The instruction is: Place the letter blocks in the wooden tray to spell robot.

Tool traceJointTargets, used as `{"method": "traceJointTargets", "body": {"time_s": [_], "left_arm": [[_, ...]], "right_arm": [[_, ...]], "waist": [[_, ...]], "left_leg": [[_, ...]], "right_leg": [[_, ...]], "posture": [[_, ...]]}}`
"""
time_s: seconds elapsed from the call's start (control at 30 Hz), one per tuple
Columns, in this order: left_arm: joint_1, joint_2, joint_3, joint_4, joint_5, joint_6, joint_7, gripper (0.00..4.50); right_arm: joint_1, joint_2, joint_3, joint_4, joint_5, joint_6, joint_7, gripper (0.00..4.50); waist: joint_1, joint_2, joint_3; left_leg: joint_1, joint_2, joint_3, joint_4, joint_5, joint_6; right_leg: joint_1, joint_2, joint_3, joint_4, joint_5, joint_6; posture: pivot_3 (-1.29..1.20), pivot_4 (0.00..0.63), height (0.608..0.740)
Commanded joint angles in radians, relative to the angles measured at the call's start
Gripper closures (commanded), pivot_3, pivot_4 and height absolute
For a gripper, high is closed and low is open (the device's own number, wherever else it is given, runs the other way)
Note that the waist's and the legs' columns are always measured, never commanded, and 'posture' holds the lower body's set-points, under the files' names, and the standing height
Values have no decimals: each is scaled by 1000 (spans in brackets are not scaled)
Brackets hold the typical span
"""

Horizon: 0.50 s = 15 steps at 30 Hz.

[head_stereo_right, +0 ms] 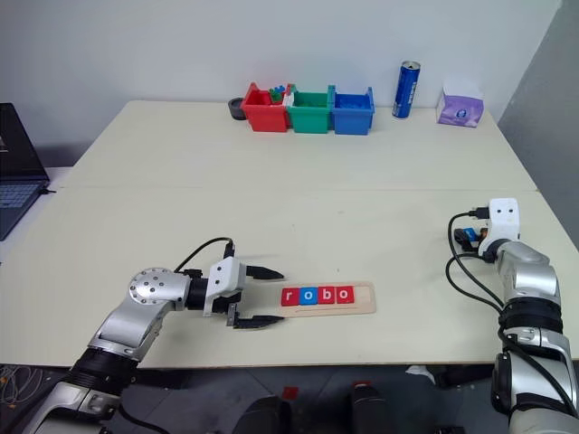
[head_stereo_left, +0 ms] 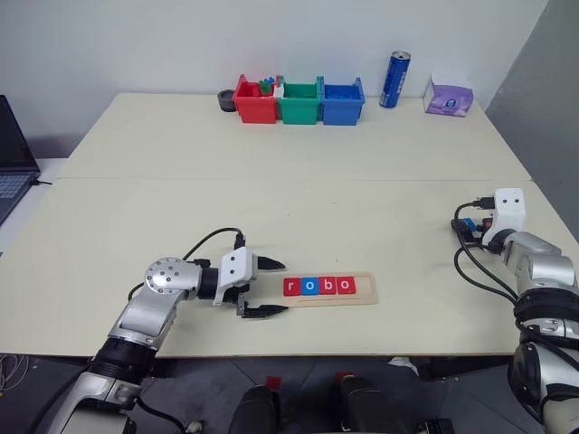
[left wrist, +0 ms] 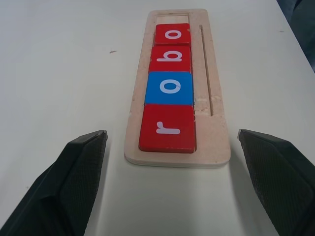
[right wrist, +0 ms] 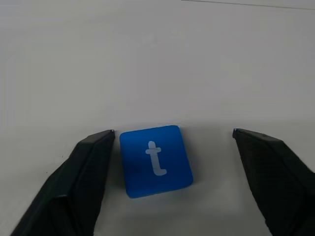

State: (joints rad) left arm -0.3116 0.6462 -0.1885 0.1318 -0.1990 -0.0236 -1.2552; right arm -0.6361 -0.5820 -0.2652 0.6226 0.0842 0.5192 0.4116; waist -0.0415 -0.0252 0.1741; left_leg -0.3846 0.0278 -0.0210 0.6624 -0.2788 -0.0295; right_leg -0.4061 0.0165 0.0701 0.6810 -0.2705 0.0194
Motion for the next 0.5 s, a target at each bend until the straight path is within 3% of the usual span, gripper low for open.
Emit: {"method": "traceJointTargets", "body": {"time_s": [0.03, 0.17, 0.33, 0.5], "left_arm": [[16, 22, 27, -34, -17, -3, -4, 0], [30, 41, 35, -40, -28, 0, -15, 0], [40, 52, 45, -39, -33, -7, -21, 0], [41, 49, 45, -37, -38, -10, -26, 0]], "right_arm": [[30, -6, 17, -3, 9, 46, 10, 1703], [101, 14, 20, -143, 35, 95, -2, 3042], [301, 70, -2, -586, 83, 230, -54, 3042], [549, 252, -5, -1074, 126, 438, -193, 3042]], "waist": [[0, 0, 0], [7, -1, -1], [11, 0, -1], [10, 1, -1]], "left_leg": [[0, 0, -1, 0, 0, 0], [0, 0, -2, 0, 0, 0], [-1, 1, -3, 0, 0, 0], [-2, 2, -5, 0, 0, 0]], "right_leg": [[0, 0, 0, 0, 0, 0], [1, 0, 0, 0, 0, 0], [1, 0, 0, 0, 0, 0], [0, 0, -1, 1, 0, 0]], "posture": [[0, 150, 740], [0, 150, 740], [0, 150, 740], [0, 150, 740]]}}
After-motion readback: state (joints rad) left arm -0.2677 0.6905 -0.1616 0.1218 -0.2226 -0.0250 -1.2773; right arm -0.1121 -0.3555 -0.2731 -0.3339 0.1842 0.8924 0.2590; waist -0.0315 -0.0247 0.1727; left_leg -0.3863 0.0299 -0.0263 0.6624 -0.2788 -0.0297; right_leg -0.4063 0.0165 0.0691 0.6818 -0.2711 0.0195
